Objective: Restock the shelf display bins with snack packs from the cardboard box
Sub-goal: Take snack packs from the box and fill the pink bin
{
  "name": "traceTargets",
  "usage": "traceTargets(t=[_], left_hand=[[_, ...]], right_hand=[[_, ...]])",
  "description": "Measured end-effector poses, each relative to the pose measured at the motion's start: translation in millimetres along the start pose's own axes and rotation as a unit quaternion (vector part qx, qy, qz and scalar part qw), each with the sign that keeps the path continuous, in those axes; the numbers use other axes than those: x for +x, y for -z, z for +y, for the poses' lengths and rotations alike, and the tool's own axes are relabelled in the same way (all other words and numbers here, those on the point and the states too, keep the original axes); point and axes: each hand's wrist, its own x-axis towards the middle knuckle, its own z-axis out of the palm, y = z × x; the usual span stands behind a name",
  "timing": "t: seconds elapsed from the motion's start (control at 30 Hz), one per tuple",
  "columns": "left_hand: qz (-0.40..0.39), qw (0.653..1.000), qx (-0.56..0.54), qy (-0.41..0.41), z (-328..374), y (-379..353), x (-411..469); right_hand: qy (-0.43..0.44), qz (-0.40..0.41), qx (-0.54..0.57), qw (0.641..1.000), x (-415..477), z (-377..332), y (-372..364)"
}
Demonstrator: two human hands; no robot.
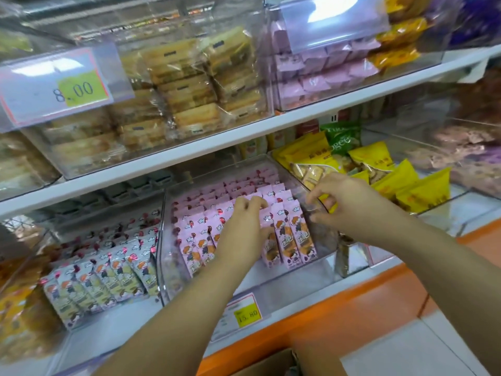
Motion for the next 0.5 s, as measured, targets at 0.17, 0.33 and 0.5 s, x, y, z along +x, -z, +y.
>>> traceTargets(t=[0.17,0.33,0.5], left_hand=[[0.007,1.000,-0.013,-0.010,-7,2,-4],[0.016,1.000,-0.004,-0.023,-7,17,-16],[0.076,0.987,-0.070,-0.123,-14,31,-69]], right_hand=[[-0.010,0.046,-0.014,0.999,-5,-6,-8],[0.028,0.112,-0.015,0.993,-8,-18,-19],[0.104,0.137,0.030,0.985,-47,-52,-43]])
